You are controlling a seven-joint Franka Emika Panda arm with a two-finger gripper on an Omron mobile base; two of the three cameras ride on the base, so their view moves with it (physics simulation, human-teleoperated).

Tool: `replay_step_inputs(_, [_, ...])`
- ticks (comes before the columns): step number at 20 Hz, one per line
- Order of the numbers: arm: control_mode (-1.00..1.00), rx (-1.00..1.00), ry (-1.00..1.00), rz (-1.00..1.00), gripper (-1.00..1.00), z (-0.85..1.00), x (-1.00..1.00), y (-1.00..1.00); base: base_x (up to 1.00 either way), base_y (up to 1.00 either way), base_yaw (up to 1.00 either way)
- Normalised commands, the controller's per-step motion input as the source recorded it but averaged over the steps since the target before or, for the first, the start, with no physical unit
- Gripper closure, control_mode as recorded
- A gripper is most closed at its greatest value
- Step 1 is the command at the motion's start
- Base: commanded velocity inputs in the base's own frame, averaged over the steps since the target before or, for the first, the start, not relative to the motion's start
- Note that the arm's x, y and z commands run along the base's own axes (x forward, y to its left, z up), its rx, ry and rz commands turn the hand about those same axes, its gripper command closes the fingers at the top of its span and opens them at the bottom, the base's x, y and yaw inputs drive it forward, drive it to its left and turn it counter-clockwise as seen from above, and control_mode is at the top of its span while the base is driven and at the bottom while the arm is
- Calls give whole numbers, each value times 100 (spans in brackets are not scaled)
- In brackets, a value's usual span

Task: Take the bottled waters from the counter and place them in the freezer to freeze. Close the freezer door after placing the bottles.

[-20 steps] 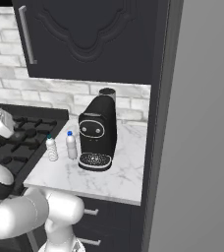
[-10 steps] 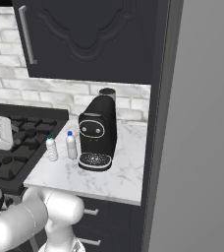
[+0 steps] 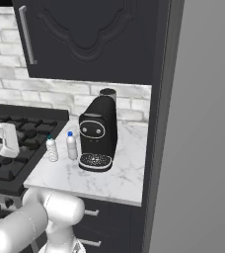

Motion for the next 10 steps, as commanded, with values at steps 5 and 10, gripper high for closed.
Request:
replay_step_inputs(5, [-100,-2,0,-3,-100,-15,12,-11,0,0,0])
replay_step_inputs(10, [-100,-7,0,-6,-100,-34,27,0,0,0,0])
